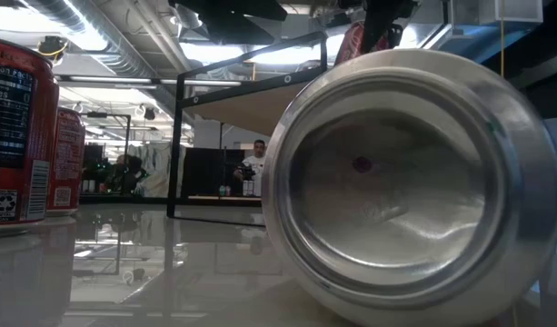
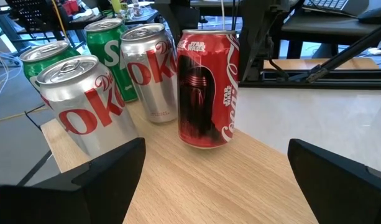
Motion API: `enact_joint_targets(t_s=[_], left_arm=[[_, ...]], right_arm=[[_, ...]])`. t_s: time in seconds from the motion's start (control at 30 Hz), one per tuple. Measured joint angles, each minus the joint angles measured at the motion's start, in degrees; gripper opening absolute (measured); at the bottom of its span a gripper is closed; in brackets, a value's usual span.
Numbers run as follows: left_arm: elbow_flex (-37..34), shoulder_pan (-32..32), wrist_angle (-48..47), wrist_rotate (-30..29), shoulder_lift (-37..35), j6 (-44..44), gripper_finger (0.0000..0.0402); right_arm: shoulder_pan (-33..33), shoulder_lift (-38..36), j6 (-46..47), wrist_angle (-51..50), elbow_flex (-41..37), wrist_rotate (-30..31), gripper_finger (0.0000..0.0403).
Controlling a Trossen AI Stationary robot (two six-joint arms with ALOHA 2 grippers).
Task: Place canned beverage on shelf
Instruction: Put the right red-white soda can on the shelf
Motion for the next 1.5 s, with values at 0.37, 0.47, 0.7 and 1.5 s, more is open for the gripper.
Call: enact_joint_targets(t_s=[0.37,0.47,0.7,1.5], left_arm=[[0.0,0.0,0.0,0.0,0.0,0.0,0.0384],[0.0,0.0,0.0,0.0,0.0,0.02,0.0384],[0.0,0.0,0.0,0.0,0.0,0.0,0.0384],[0.07,0.0,4.95,-0.35,2.51,-1.84,0.0384]], right_arm=[[0.0,0.16,0.0,-0.26,-0.15,-0.04,0.0378],[0.0,0.13,0.0,-0.24,-0.15,-0.04,0.0395],[0.0,0.11,0.0,-0.2,-0.15,-0.04,0.0388],[10.47,-16.29,6.59,-3.18,-4.09,21.62,0.0388]])
